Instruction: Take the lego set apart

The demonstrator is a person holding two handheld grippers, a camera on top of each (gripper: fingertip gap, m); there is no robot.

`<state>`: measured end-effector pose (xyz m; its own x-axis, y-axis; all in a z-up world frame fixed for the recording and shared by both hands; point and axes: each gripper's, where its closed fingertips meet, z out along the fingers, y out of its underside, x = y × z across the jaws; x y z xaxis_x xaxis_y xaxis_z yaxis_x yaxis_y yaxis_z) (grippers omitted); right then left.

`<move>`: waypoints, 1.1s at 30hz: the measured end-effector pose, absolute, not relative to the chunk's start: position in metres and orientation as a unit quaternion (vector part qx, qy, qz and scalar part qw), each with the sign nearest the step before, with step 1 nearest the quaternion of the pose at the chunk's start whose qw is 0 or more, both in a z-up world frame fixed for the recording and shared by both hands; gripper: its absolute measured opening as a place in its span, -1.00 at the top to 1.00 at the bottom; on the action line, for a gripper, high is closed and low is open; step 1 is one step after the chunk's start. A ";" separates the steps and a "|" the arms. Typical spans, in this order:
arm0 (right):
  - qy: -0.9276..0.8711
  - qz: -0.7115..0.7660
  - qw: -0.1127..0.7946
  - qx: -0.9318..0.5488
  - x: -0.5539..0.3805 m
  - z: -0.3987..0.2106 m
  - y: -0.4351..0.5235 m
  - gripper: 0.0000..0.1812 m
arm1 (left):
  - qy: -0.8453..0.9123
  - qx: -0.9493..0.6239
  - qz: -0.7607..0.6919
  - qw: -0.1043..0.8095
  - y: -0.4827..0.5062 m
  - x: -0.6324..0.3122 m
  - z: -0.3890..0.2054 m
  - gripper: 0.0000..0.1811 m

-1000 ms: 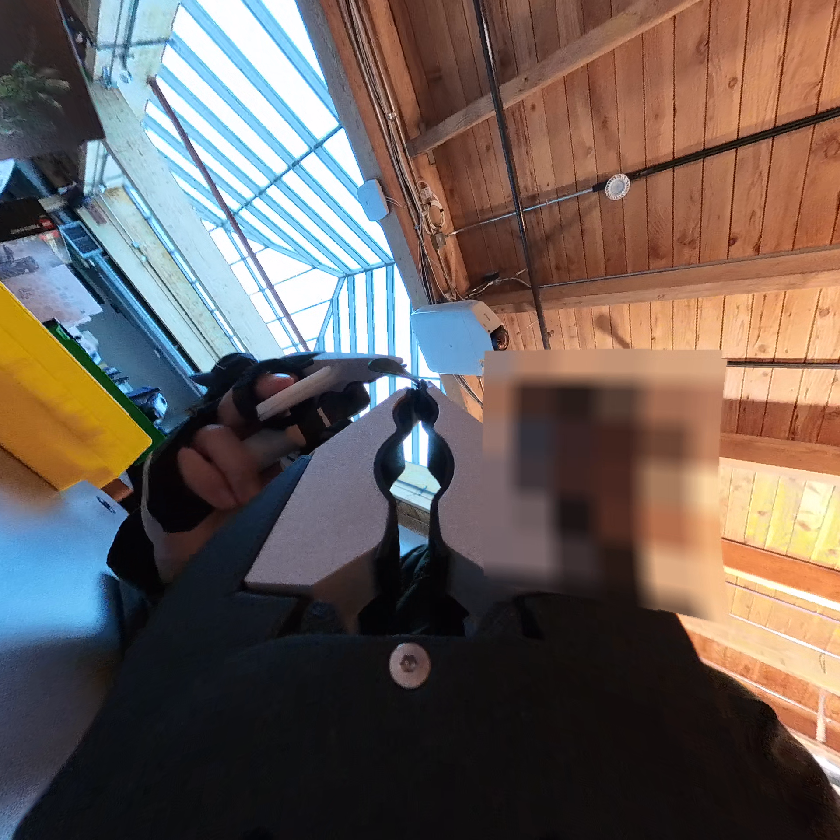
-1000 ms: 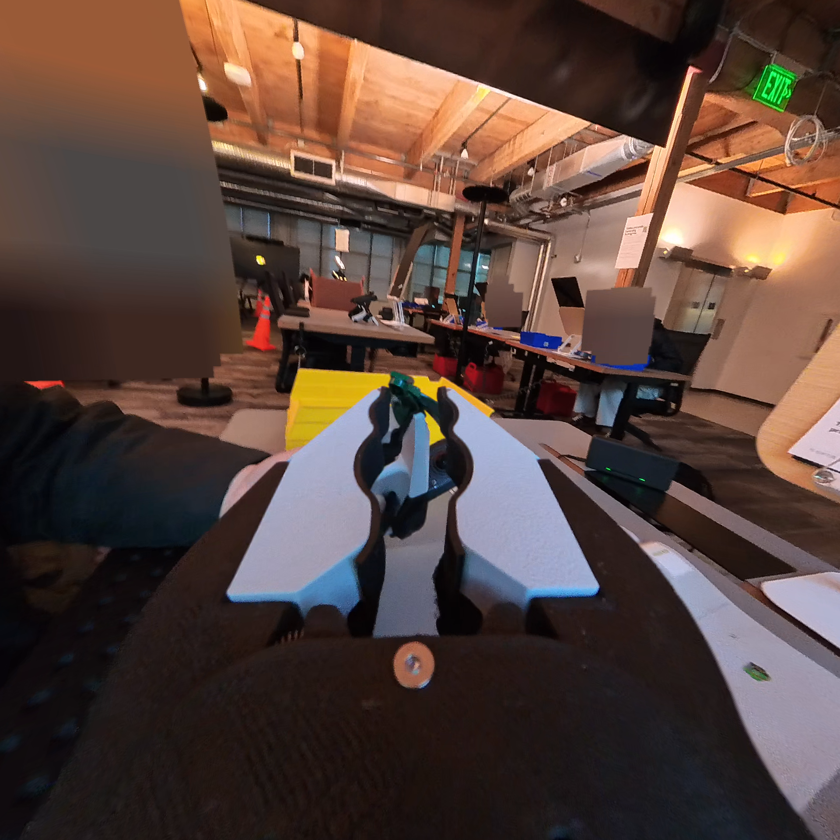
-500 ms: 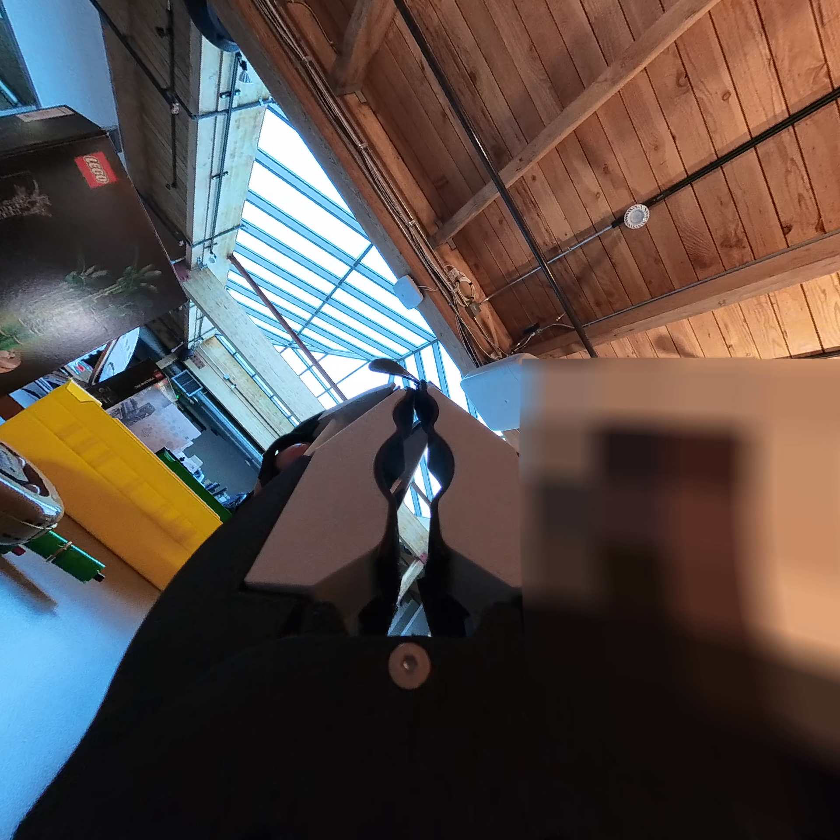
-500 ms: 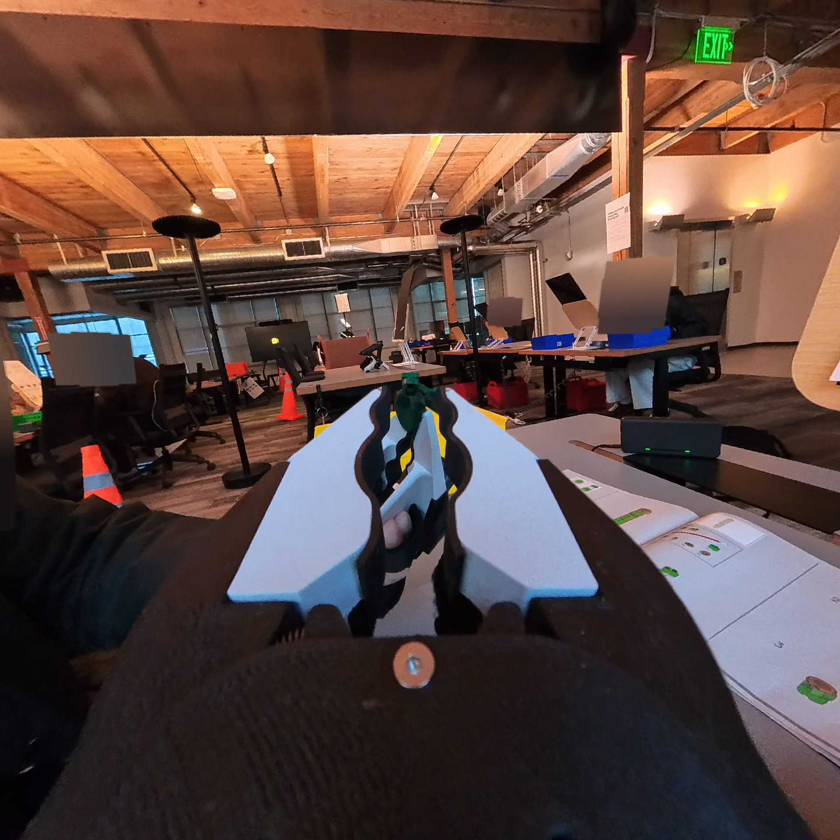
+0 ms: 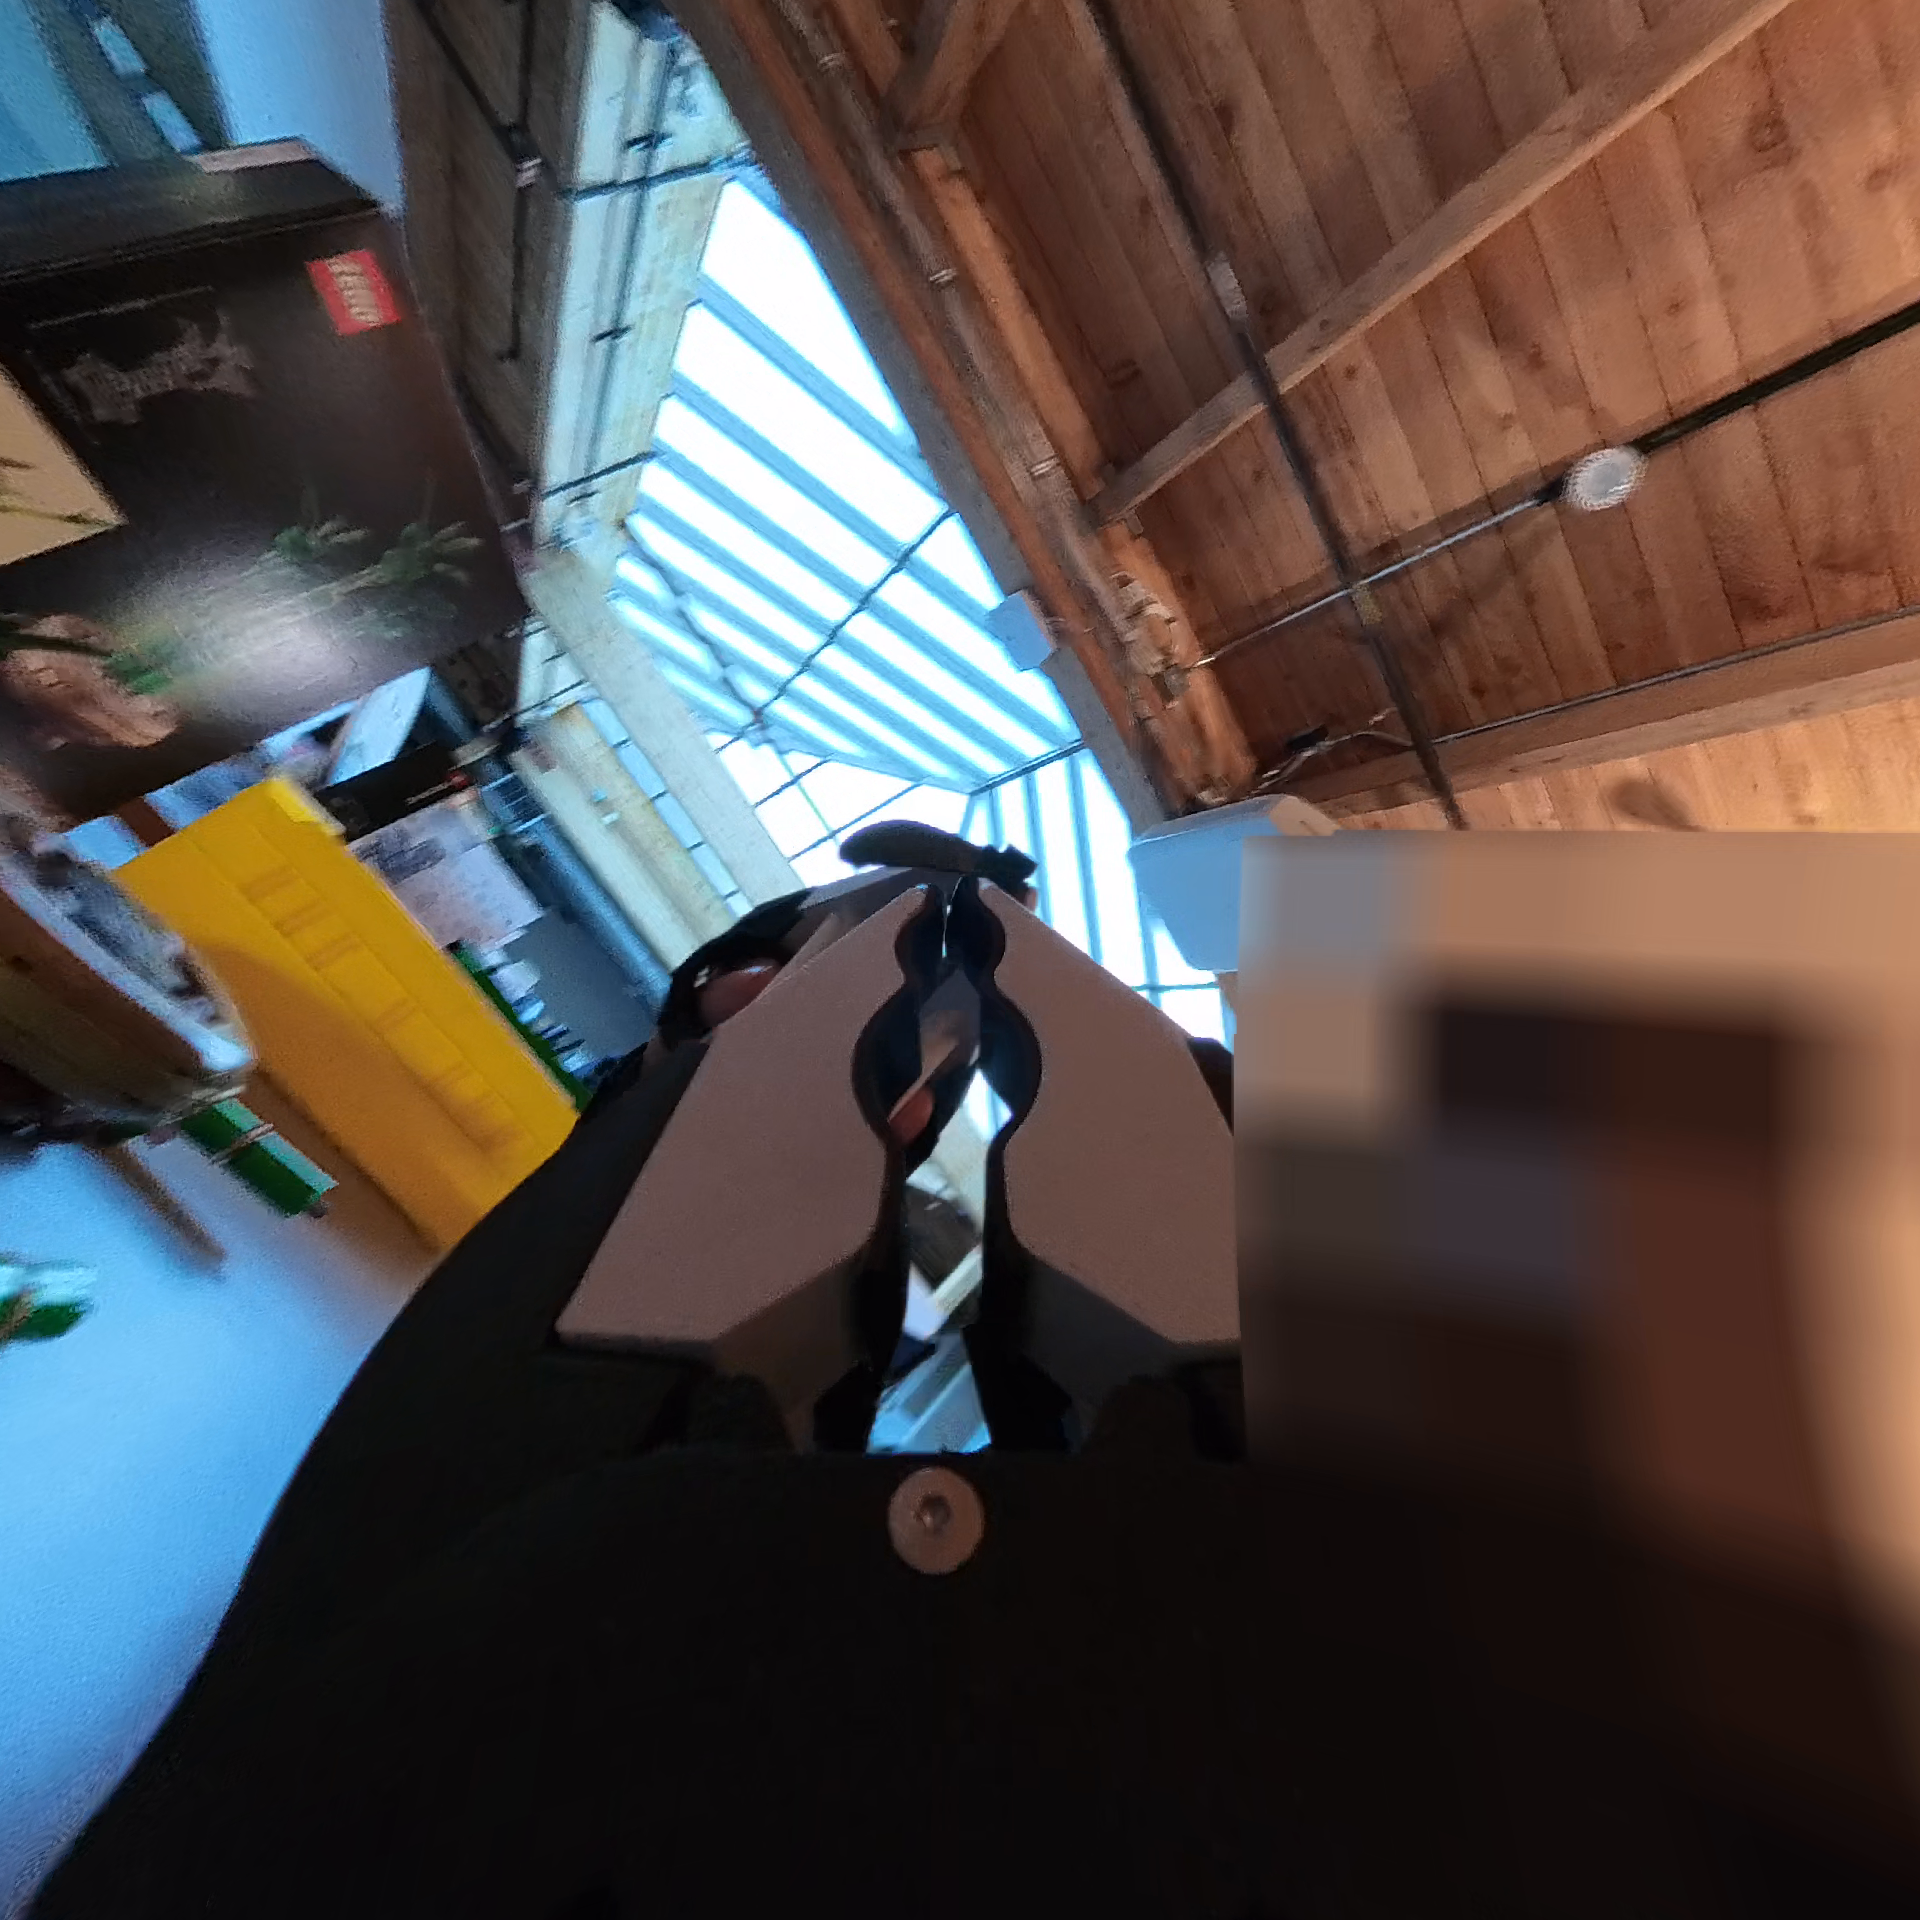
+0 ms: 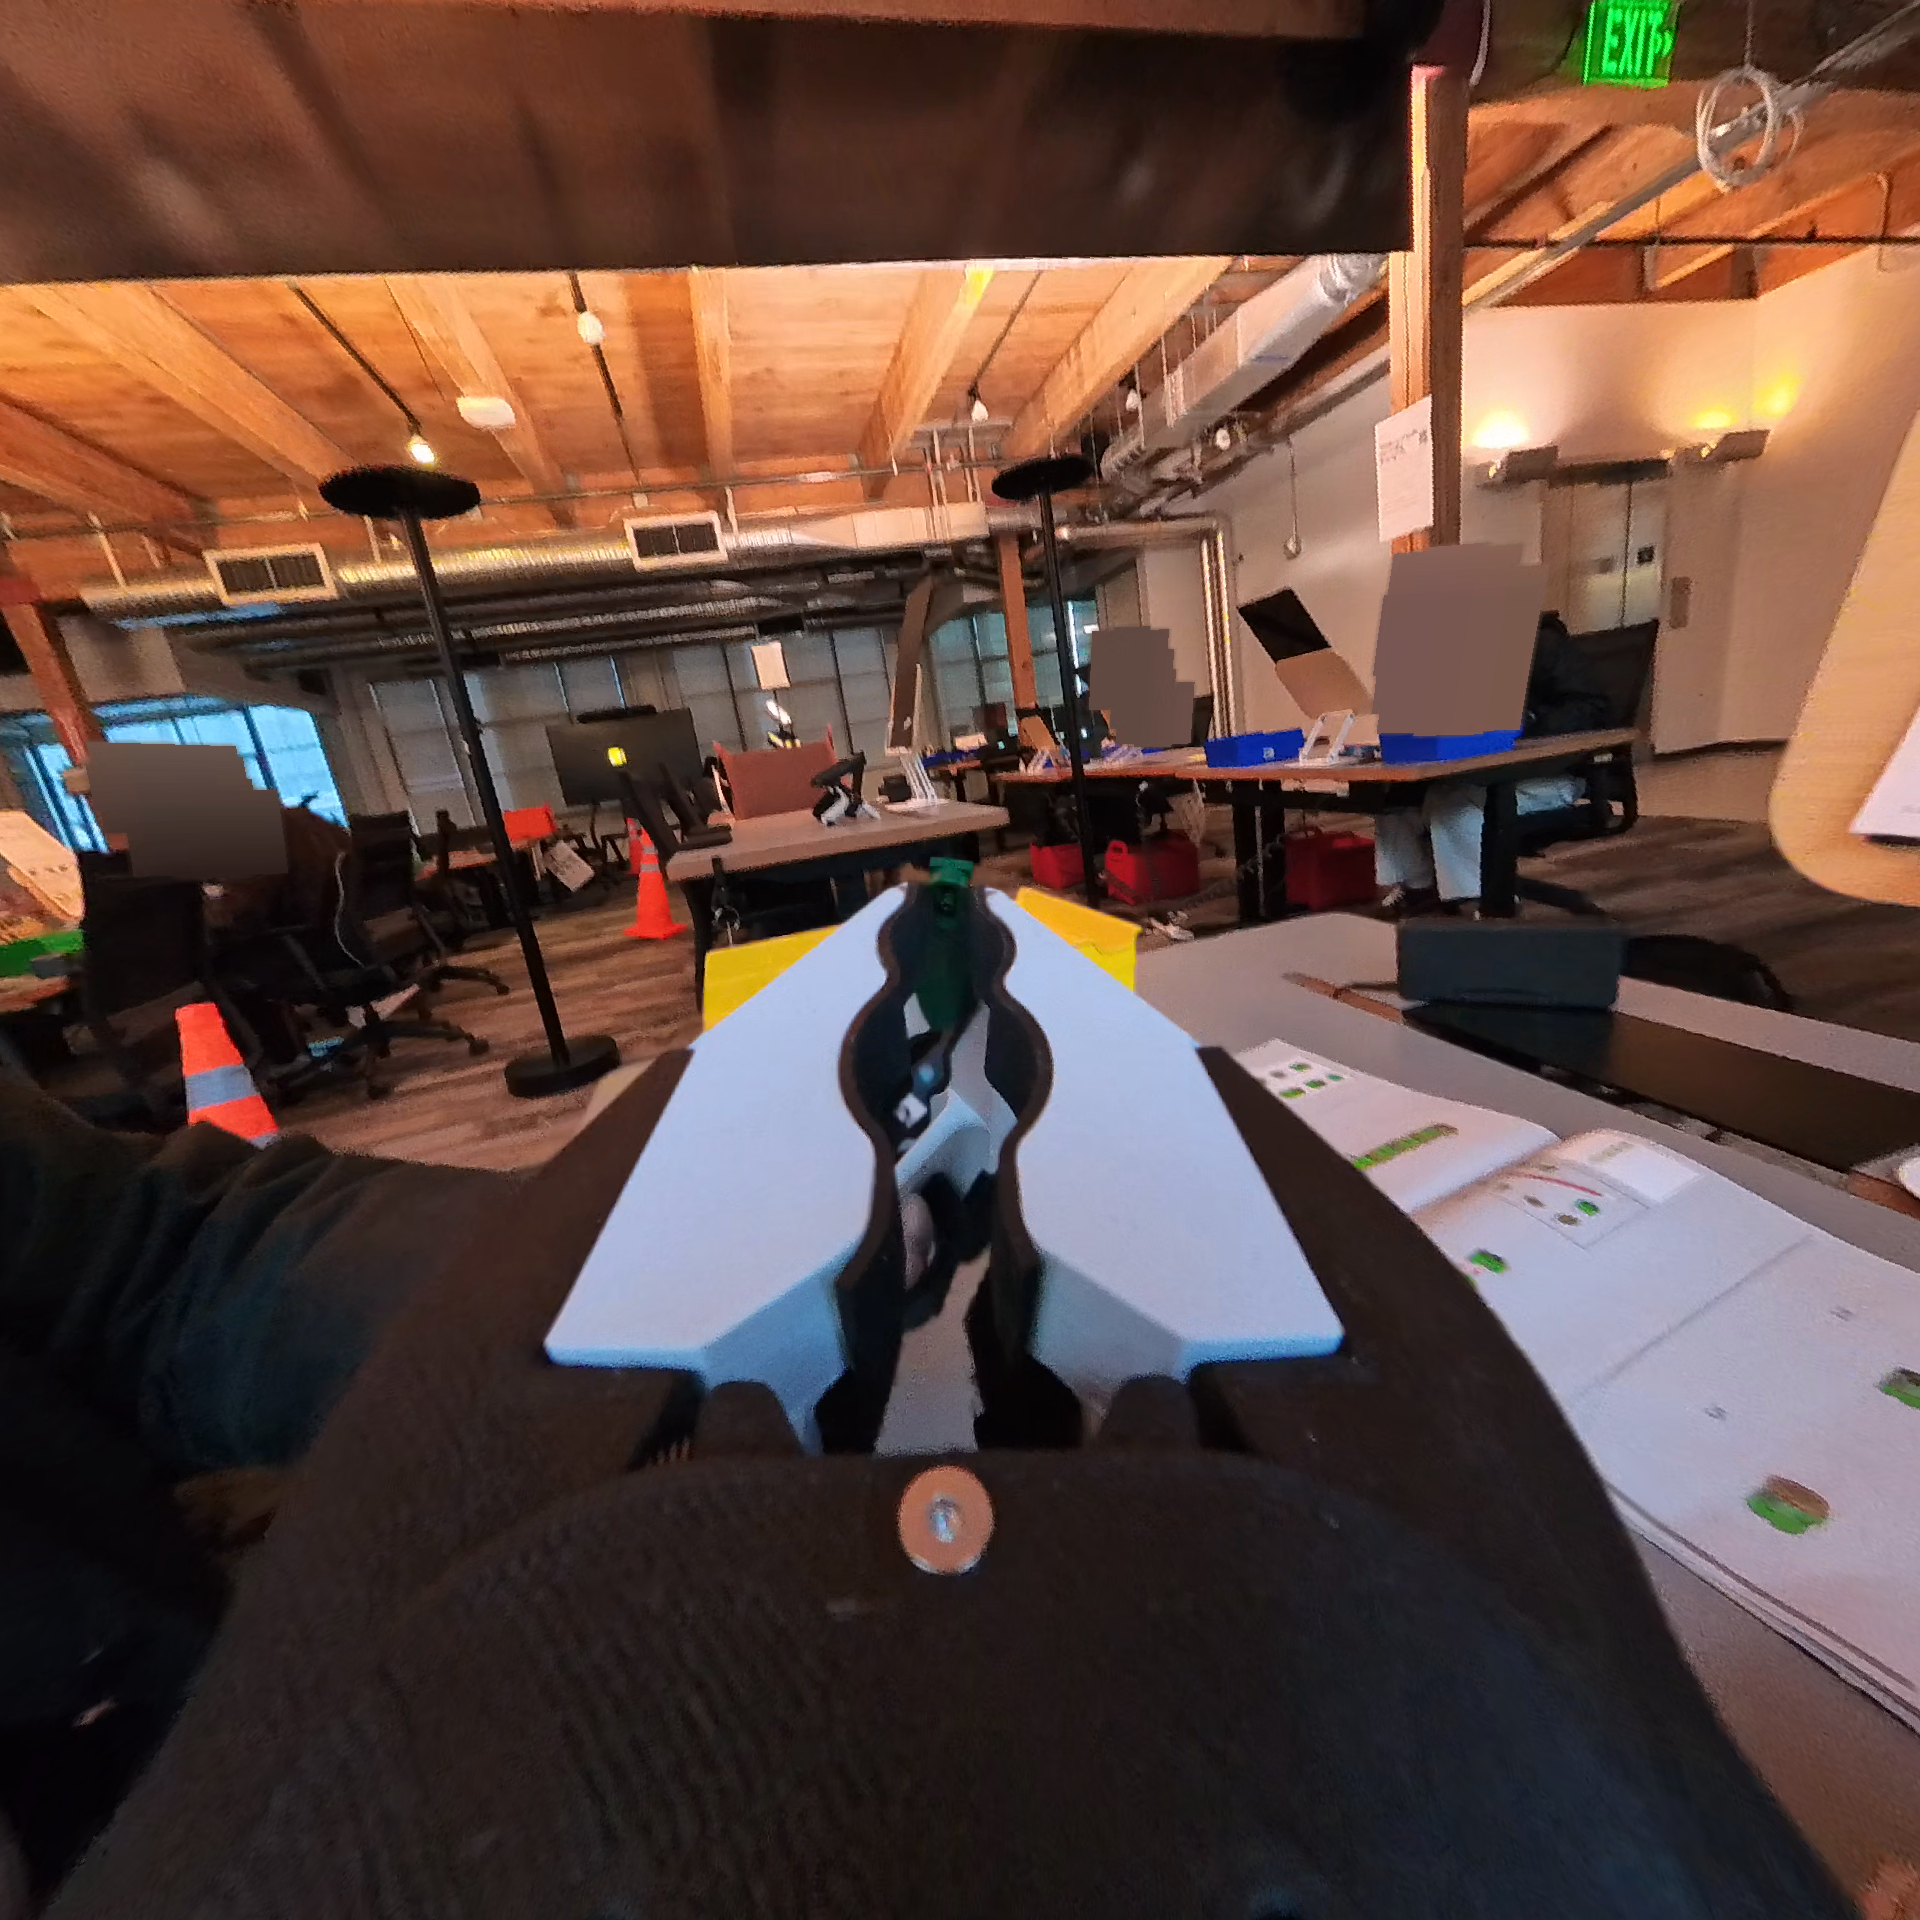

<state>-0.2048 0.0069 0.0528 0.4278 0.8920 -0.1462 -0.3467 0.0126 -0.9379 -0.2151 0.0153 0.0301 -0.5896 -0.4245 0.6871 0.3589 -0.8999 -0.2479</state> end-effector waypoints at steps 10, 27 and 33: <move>-0.325 0.562 0.399 -0.648 -0.199 -0.006 0.000 0.94 | 0.366 -0.589 -0.629 0.351 0.013 -0.212 -0.013 0.70; -0.378 0.544 0.336 -0.670 -0.213 -0.032 -0.016 0.94 | 0.417 -0.586 -0.652 0.241 -0.019 -0.204 -0.031 0.92; -0.384 0.538 0.333 -0.672 -0.213 -0.035 -0.016 0.94 | 0.418 -0.590 -0.650 0.233 -0.019 -0.204 -0.034 0.94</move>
